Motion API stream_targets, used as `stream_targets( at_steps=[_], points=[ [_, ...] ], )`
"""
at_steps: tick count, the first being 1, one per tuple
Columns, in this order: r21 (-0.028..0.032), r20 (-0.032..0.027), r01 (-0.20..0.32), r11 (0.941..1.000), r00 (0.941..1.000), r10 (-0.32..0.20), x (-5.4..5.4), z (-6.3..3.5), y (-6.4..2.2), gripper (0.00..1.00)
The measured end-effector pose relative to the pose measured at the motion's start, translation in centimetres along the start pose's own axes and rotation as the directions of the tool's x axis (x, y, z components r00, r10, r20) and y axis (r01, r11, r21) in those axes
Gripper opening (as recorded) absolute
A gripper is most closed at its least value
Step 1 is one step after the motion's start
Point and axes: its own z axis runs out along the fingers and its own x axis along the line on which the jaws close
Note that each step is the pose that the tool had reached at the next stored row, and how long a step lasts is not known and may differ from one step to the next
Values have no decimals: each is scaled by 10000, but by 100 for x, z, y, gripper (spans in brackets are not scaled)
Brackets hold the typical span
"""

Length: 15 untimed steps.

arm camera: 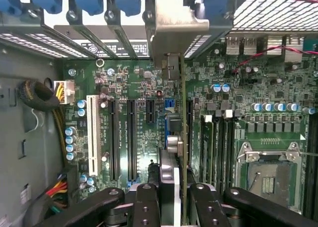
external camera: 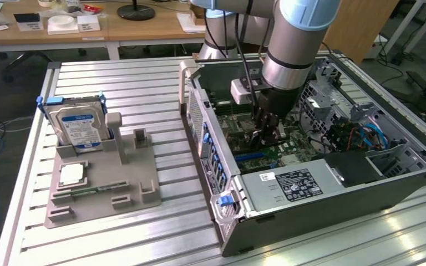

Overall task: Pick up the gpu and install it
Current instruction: 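Insert the gpu into the slot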

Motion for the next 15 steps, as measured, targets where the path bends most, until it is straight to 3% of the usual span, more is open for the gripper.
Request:
stream_targets(
  at_steps=[15],
  points=[
    [-1, 0, 2, 10000, 10000, -2, 30, 126, 66, 28]
  ],
)
